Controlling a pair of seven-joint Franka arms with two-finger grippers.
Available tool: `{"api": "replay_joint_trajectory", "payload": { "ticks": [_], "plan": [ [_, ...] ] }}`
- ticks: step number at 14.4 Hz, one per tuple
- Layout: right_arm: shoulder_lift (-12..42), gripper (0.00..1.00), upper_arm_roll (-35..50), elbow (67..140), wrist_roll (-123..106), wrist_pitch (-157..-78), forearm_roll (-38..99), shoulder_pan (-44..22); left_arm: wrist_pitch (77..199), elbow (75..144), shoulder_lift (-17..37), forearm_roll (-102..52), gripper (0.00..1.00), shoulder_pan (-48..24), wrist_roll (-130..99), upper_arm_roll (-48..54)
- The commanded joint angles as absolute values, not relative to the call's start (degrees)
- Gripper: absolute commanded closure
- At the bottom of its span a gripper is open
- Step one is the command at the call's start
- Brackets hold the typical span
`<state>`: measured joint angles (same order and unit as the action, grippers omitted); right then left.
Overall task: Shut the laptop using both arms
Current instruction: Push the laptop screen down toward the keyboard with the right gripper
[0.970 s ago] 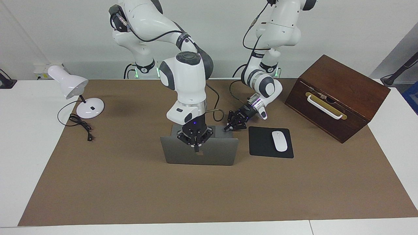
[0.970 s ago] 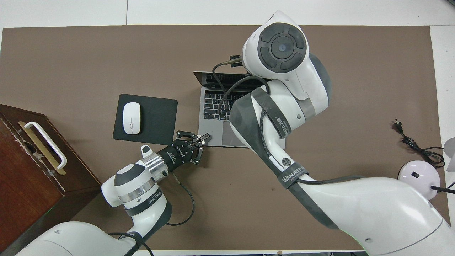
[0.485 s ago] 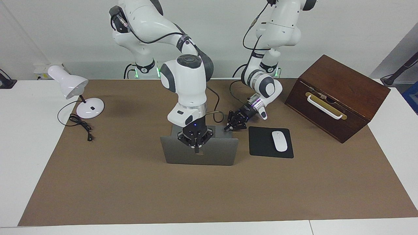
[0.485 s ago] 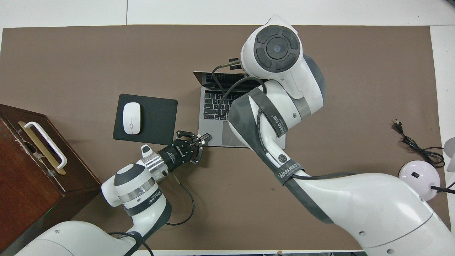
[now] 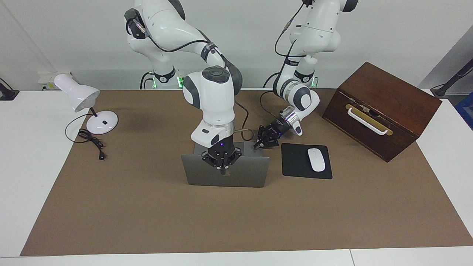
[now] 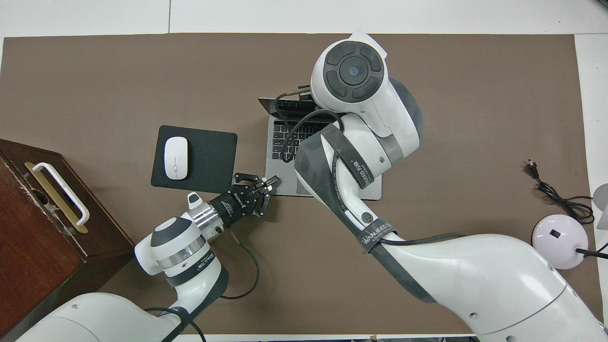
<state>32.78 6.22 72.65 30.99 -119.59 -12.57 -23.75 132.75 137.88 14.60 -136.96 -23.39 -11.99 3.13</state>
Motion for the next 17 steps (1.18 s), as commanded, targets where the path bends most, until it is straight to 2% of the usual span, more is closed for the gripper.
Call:
{"api": "replay_joint_trajectory", "payload": {
  "ticks": [1, 17],
  "plan": [
    [33.66, 1.0, 6.42, 71.54, 32.52, -118.48, -10.82, -23.64, 132.45, 136.67, 17.14, -138.34, 1.0, -22.24, -9.93, 2.99],
    [33.49, 1.0, 6.42, 76.29, 34.8, -115.23, -3.17, -24.08, 132.71, 136.67, 17.23, -138.43, 1.0, -22.41, -9.76, 3.08]
  ]
}}
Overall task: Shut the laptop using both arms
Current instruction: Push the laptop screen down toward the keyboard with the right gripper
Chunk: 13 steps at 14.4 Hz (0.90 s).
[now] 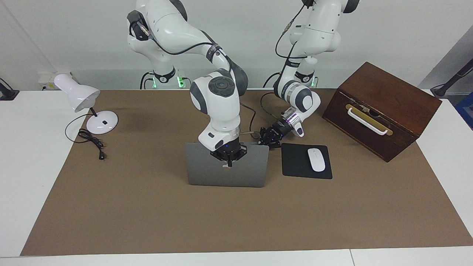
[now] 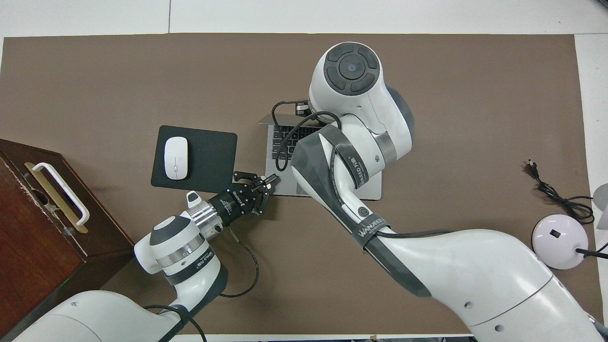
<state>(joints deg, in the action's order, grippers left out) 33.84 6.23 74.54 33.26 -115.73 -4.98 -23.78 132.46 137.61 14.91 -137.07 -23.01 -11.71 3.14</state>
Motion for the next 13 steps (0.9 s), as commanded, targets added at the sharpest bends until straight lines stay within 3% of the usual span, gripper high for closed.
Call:
{"api": "replay_joint_trajectory", "payload": {
  "ticks": [1, 13],
  "plan": [
    [33.49, 1.0, 6.42, 76.9, 35.07, -115.22, -2.82, -24.08, 132.71, 136.67, 17.23, -138.43, 1.0, -22.41, -9.76, 3.08],
    [33.58, 1.0, 6.5, 80.68, 36.21, -116.45, -0.35, -23.73, 133.07, 136.58, 17.23, -138.43, 1.0, -22.41, -9.76, 2.99]
  ]
}}
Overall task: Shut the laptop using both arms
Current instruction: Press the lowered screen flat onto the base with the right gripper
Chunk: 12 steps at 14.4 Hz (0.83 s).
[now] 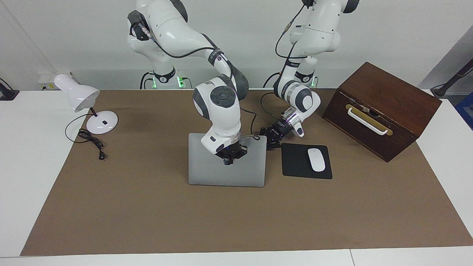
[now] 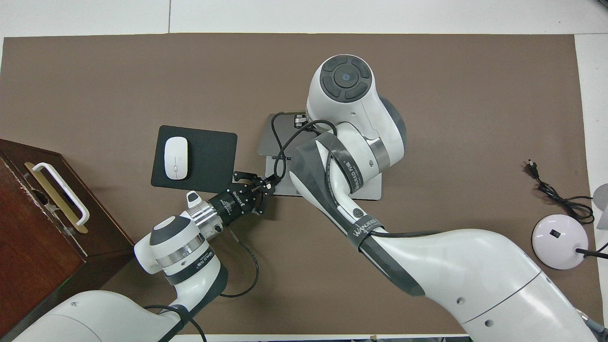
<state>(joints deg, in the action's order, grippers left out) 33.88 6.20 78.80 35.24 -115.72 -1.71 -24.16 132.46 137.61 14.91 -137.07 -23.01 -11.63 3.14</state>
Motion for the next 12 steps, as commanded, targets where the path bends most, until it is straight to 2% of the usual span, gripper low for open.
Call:
{"api": "replay_joint_trajectory", "payload": {
  "ticks": [1, 12],
  "plan": [
    [33.66, 1.0, 6.5, 80.77, 36.21, -116.46, -0.26, -23.56, 133.07, 136.67, 17.23, -138.43, 1.0, -22.41, -9.76, 2.99],
    [33.58, 1.0, 6.5, 85.51, 35.95, -119.44, 2.81, -23.29, 133.59, 136.58, 17.23, -138.52, 1.0, -22.41, -9.76, 3.08]
  ]
}}
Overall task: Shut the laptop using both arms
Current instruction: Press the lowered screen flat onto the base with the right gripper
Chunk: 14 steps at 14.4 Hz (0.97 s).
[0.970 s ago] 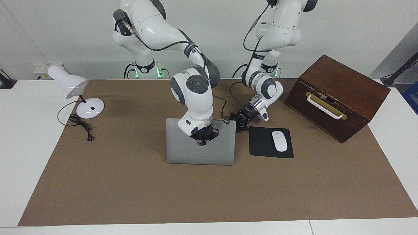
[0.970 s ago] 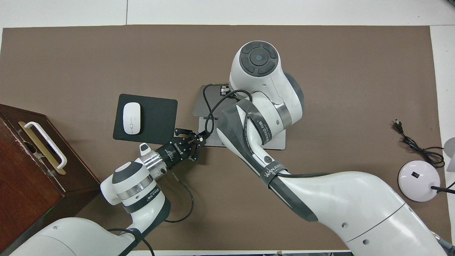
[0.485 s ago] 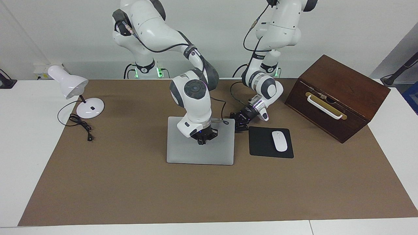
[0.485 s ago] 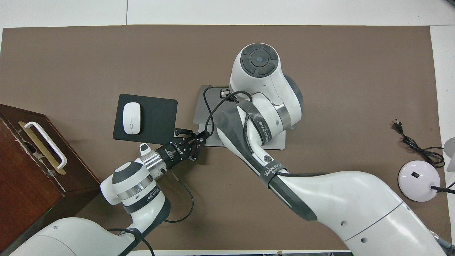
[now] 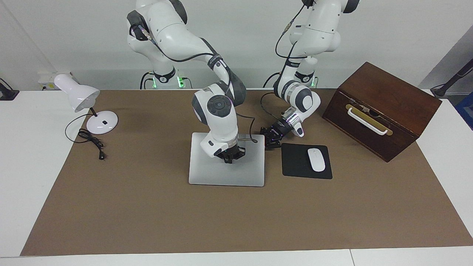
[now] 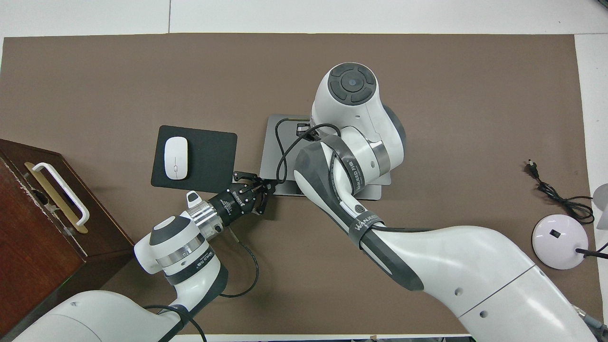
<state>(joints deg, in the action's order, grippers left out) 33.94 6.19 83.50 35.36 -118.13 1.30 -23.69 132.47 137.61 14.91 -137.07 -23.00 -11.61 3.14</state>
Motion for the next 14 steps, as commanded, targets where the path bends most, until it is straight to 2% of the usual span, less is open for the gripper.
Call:
{"api": "replay_joint_trajectory", "payload": {
  "ticks": [1, 14],
  "plan": [
    [33.49, 1.0, 6.5, 85.87, 35.77, -119.53, 2.81, -23.29, 133.59, 136.58, 17.23, -138.52, 1.0, -22.41, -9.76, 3.08],
    [32.96, 1.0, 6.5, 87.36, 35.33, -119.44, 2.81, -23.29, 133.59, 136.58, 17.31, -138.69, 1.0, -22.41, -9.76, 2.99]
  ]
}}
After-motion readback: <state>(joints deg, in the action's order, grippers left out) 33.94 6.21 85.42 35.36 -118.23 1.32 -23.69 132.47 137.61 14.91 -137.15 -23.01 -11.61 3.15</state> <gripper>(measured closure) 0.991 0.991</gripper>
